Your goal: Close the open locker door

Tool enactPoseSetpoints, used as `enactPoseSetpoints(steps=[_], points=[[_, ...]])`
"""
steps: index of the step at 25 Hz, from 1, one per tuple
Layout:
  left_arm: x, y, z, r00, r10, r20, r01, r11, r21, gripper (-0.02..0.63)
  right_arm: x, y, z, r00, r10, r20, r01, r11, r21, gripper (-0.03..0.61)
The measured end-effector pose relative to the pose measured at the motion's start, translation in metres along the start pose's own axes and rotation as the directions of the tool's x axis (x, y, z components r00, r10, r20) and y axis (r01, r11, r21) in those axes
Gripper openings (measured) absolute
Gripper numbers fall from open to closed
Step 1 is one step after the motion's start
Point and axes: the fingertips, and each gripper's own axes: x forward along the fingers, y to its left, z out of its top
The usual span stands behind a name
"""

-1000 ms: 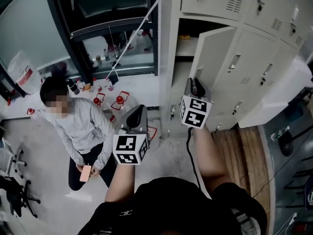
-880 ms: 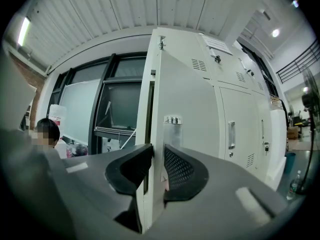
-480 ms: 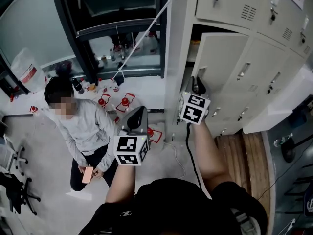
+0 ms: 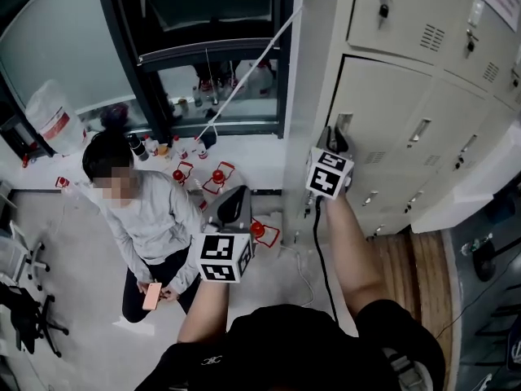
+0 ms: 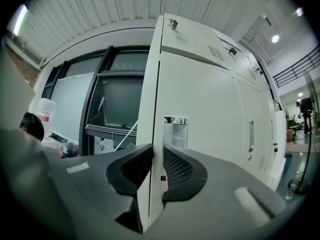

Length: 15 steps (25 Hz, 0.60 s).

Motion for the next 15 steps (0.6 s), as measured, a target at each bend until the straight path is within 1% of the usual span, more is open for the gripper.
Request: enactPoseSetpoints(steps=[5, 10, 15], points=[[-0.001, 0.009, -0.004, 1.000, 0.013, -0.010, -0.013, 1.000, -0.003, 0.000, 0.010, 0.001, 0.002, 1.000, 0.020, -0.008, -0.019, 0.999, 0.029, 0.077], [-0.001, 0.008, -0.007, 1.000, 0.025, -0.017, -0.025, 1.000, 0.001, 0.000, 0.022, 0.004, 0.003, 0.999, 0.049, -0.009, -0.049, 0.999, 0.016, 0.077], [-0.004, 0.005, -0.007, 0.999, 0.035, -0.021, -0.035, 0.999, 0.003, 0.000, 0.025, 0.001, 0.005, 0.998, 0.070, 0.002, -0.070, 0.997, 0.026, 0.066]])
